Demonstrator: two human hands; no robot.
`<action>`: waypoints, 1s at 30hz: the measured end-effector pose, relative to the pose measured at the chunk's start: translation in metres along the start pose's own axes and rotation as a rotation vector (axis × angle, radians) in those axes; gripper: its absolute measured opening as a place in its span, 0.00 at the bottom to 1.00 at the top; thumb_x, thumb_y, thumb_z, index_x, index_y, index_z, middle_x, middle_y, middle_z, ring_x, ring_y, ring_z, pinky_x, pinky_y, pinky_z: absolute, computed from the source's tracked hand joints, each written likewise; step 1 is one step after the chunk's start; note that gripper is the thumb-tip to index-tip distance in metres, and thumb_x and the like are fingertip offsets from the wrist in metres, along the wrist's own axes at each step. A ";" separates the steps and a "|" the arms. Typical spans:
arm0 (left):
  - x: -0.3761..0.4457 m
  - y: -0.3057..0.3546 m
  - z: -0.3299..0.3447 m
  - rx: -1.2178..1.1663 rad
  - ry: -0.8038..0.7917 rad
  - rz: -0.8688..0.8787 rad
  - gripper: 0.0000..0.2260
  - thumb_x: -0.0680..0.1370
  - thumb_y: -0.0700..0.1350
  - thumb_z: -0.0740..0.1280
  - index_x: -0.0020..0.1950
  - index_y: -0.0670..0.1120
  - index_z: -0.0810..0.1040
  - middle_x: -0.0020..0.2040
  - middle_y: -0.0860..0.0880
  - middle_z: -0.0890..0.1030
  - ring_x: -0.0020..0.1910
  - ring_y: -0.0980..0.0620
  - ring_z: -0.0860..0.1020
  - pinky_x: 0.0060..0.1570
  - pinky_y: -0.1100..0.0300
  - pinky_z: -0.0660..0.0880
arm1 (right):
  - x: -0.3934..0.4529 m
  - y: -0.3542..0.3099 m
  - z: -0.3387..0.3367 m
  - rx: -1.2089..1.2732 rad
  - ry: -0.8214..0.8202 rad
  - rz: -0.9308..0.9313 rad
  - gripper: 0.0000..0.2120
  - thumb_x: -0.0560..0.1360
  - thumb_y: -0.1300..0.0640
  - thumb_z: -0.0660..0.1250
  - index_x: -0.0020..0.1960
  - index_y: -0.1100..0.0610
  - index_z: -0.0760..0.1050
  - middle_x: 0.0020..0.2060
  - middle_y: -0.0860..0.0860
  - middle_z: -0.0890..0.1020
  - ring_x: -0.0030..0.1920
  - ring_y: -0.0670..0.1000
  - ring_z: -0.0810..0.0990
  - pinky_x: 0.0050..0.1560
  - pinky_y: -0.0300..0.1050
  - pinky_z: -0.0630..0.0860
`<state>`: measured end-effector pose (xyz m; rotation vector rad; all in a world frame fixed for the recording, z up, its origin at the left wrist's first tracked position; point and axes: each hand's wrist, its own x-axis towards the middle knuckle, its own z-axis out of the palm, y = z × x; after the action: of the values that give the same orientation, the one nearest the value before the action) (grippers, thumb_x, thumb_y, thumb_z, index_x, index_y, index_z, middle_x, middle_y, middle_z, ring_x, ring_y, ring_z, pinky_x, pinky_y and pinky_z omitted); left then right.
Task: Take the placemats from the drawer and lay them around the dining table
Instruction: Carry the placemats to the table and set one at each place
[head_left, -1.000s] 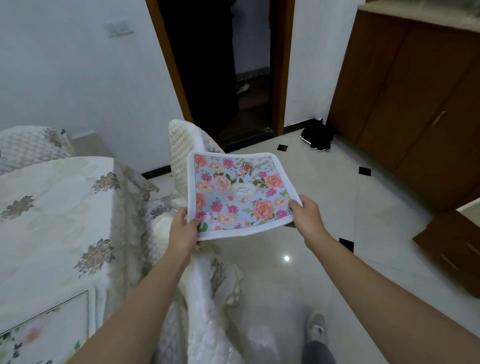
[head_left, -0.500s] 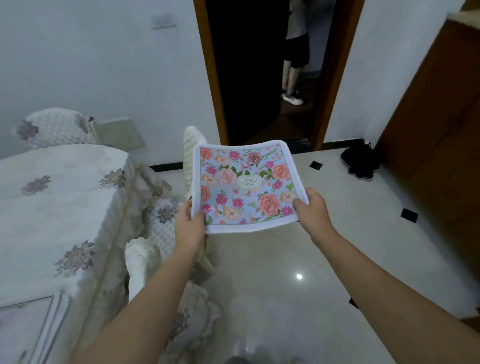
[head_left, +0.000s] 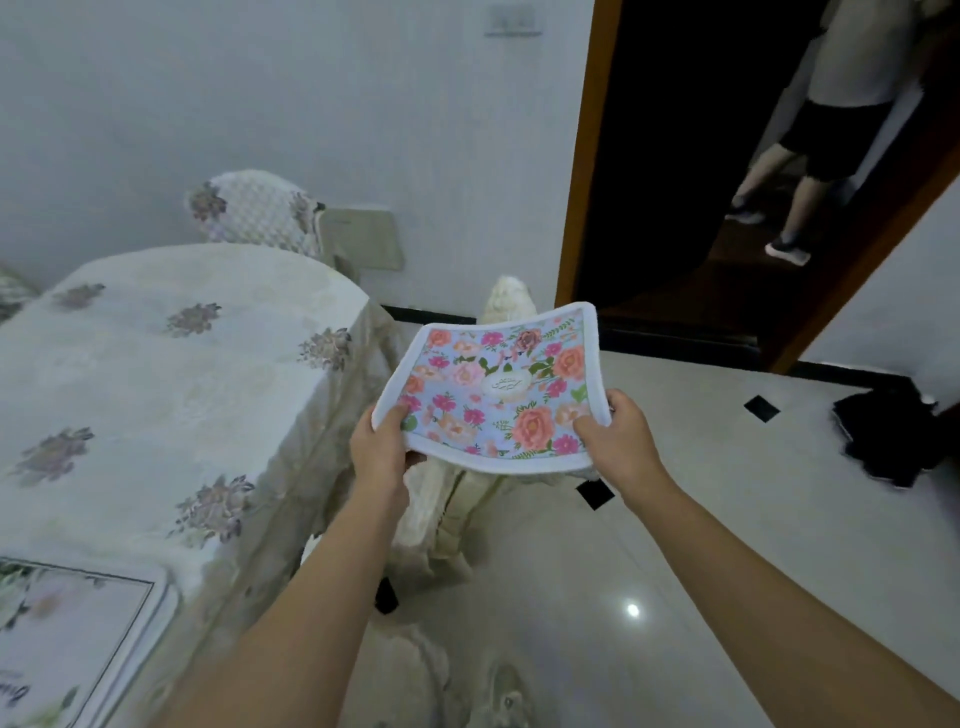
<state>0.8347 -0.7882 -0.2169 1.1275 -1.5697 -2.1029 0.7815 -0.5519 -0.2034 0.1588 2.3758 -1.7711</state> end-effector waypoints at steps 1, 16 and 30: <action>0.011 0.003 0.005 -0.049 -0.001 -0.029 0.08 0.78 0.42 0.66 0.57 0.46 0.77 0.48 0.44 0.83 0.44 0.45 0.81 0.42 0.50 0.80 | 0.013 -0.004 0.005 0.001 -0.015 0.004 0.07 0.76 0.63 0.66 0.54 0.57 0.73 0.44 0.49 0.80 0.44 0.48 0.82 0.37 0.40 0.77; 0.083 0.015 0.050 -0.240 0.133 -0.081 0.24 0.76 0.33 0.66 0.67 0.51 0.66 0.59 0.45 0.79 0.53 0.42 0.82 0.38 0.49 0.82 | 0.151 -0.040 0.102 0.083 -0.505 0.008 0.20 0.75 0.66 0.64 0.65 0.55 0.70 0.56 0.50 0.81 0.53 0.47 0.81 0.42 0.34 0.79; 0.072 0.026 0.053 -0.470 0.607 0.114 0.25 0.76 0.27 0.62 0.68 0.49 0.69 0.59 0.45 0.81 0.54 0.43 0.81 0.43 0.49 0.81 | 0.175 -0.068 0.158 -0.087 -1.147 -0.129 0.14 0.75 0.64 0.69 0.59 0.56 0.76 0.51 0.48 0.83 0.50 0.46 0.83 0.45 0.38 0.79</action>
<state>0.7436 -0.8078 -0.2176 1.2880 -0.7913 -1.6922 0.6087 -0.7264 -0.2186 -0.8082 1.5879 -1.2229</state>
